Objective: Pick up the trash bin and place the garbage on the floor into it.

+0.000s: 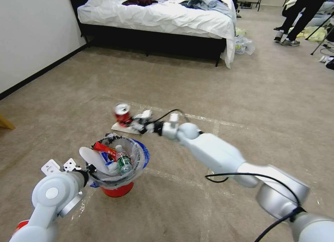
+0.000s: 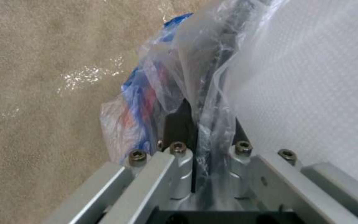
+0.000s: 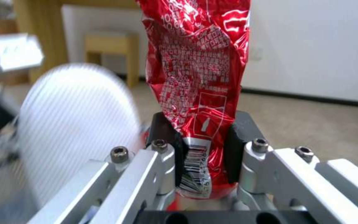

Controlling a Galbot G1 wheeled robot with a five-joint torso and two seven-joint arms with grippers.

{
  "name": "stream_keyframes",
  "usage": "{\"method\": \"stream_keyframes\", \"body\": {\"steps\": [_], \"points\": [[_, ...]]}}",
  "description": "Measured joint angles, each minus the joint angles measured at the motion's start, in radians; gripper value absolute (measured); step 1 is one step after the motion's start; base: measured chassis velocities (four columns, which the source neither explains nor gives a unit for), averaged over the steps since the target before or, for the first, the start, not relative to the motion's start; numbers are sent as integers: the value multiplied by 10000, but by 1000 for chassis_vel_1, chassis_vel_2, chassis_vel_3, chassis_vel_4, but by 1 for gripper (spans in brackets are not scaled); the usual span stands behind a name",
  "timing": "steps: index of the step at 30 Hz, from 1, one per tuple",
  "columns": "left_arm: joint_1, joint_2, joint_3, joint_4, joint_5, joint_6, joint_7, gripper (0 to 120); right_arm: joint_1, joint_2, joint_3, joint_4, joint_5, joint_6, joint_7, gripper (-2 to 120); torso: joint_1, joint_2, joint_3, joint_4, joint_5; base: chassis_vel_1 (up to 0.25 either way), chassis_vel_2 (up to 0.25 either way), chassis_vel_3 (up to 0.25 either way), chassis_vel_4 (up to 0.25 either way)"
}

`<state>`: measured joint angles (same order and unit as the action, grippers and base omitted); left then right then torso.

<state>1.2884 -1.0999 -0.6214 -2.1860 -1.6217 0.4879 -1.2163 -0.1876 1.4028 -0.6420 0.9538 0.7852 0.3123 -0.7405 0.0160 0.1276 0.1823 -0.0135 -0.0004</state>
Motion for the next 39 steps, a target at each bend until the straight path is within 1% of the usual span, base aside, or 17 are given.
{"method": "stream_keyframes", "body": {"steps": [4,12,15,16,18,19,22,24,25,26,27,29,31,32,33,38,39], "points": [[20,-28,-73,-23,-1,-4,0,4,-2,-135,-591,231,-222,-30,-293,17,0,-1,0,-3,2,0,0,0,0],[17,-99,-78,-104,17,-14,0,4,139,-234,-791,242,-457,10,-520,19,0,-1,0,-1,3,0,0,0,0],[75,-121,-77,-174,47,-17,0,4,167,-295,-929,244,-658,128,-589,33,0,-1,0,-2,4,0,0,0,0],[75,-121,-77,-174,47,-17,0,4,167,-295,-929,244,-658,128,-589,33,0,-1,0,-2,4,0,0,0,0],[96,-133,-79,-195,55,-17,-1,4,166,-326,-985,246,-750,195,-591,45,-1,-1,0,0,4,0,0,0,0],[96,-133,-79,-195,55,-17,-1,4,166,-326,-985,246,-750,195,-591,45,-1,-1,0,0,4,0,0,0,0],[85,-140,-85,-195,61,-20,-9,4,184,-356,-1033,252,-773,212,-606,54,0,-1,0,0,4,0,0,0,0],[64,-176,-71,-162,86,-20,-9,4,301,-378,-1073,274,-751,202,-616,65,-1,-1,-1,-1,4,0,0,0,0],[64,-176,-71,-162,86,-20,-9,4,301,-378,-1073,274,-751,202,-616,65,-1,-1,-1,-1,4,0,0,0,0],[51,-203,-42,-134,96,-13,-10,4,371,-380,-1134,265,-715,187,-622,72,0,-1,0,0,4,0,0,0,0],[51,-203,-42,-134,96,-13,-10,4,371,-380,-1134,265,-715,187,-622,72,0,-1,0,0,4,0,0,0,0],[19,-224,-8,-110,115,-5,-10,4,463,-350,-1209,162,-720,186,-609,83,0,-1,0,0,4,0,0,0,0],[14,-224,-2,-108,116,-3,-9,4,473,-340,-1220,142,-722,186,-606,85,0,-1,0,0,4,0,0,0,0],[-1,-224,14,-94,116,-1,-7,4,504,-302,-1266,39,-727,145,-601,95,0,-1,0,0,4,0,0,0,0],[0,-221,17,-93,115,2,-8,4,518,-283,-1280,-12,-761,109,-609,98,0,-1,0,0,4,0,0,0,0],[32,-190,17,-116,98,7,-6,4,595,-200,-1363,-246,-1165,10,-594,100,0,0,0,-1,4,0,0,0,0],[51,-175,14,-143,90,12,-6,4,612,-129,-1385,-348,-1296,10,-363,100,-1,-1,0,-1,4,0,0,0,0]]}}
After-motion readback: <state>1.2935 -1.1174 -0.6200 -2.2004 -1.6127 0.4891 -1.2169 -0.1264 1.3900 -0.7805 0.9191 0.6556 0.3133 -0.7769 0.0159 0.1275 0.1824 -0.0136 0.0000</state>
